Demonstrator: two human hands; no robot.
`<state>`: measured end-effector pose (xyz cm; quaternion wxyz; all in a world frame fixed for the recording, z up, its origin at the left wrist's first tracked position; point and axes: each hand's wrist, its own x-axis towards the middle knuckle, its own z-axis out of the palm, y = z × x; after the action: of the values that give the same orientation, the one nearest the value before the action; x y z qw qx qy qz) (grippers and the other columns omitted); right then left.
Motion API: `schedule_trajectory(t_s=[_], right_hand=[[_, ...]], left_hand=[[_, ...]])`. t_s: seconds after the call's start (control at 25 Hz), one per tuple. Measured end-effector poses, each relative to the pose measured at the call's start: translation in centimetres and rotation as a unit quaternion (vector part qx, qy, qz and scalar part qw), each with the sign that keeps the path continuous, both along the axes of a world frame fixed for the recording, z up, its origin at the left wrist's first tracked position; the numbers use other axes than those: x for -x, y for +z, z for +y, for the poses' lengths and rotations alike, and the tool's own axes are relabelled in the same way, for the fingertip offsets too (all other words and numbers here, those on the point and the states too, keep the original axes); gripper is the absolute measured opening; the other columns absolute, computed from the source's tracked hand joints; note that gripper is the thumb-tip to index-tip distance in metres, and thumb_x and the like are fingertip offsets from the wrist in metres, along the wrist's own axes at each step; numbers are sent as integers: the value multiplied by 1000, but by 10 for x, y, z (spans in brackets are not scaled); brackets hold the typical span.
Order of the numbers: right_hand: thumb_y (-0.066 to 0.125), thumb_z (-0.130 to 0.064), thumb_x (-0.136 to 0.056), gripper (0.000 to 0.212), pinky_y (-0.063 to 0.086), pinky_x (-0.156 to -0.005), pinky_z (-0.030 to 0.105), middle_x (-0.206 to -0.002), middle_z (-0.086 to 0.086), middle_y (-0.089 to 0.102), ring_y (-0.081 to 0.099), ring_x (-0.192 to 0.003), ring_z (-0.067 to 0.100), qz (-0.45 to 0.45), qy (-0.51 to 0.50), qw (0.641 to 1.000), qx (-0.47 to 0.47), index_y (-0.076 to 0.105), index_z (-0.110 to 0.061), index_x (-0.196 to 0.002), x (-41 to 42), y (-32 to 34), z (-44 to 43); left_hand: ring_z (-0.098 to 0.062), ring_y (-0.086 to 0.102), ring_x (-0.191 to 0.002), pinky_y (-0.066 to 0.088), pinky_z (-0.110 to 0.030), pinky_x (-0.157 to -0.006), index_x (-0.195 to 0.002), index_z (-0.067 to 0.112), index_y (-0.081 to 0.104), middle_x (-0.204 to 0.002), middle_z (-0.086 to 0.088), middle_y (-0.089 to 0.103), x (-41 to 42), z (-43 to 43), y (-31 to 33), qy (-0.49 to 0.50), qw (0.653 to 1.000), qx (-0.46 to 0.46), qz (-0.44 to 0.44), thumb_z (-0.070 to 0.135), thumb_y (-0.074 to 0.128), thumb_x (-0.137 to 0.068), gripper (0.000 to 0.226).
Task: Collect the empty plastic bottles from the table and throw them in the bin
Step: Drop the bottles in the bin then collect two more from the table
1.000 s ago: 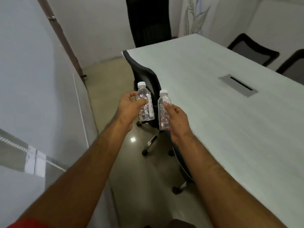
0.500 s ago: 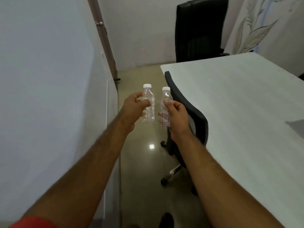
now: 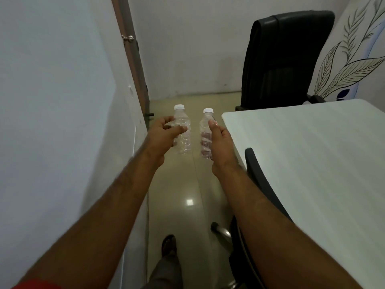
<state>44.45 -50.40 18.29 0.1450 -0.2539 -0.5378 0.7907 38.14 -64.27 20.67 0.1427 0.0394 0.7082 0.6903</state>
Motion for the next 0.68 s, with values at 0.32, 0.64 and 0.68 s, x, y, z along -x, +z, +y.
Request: schedule_trajectory(t_s=[0.32, 0.64, 0.68], right_hand=[[71, -39, -87, 45, 44, -52, 25, -101, 3, 67, 57, -76, 17, -18, -50, 998, -27, 57, -15, -122, 226, 19, 62], [65, -36, -86, 35, 39, -44, 21, -92, 1, 62, 51, -64, 11, 0, -12, 1000, 5, 60, -15, -113, 475, -10, 178], [63, -35, -87, 31, 38, -43, 21, -90, 1, 60, 50, -63, 11, -6, -9, 1000, 11, 59, -16, -111, 511, -10, 198]], left_hand=[[-21, 66, -85, 53, -32, -66, -123, 11, 61, -99, -6, 69, 248, 52, 23, -54, 998, 9, -11, 1, 67, -80, 44], [-25, 68, -96, 55, -47, -89, -126, 13, 60, -113, -14, 69, 489, 160, 10, -77, 996, 39, -1, 10, 74, -81, 47], [-24, 67, -95, 54, -47, -90, -126, 13, 60, -114, -15, 69, 521, 180, 10, -75, 996, 46, -3, 10, 74, -82, 47]])
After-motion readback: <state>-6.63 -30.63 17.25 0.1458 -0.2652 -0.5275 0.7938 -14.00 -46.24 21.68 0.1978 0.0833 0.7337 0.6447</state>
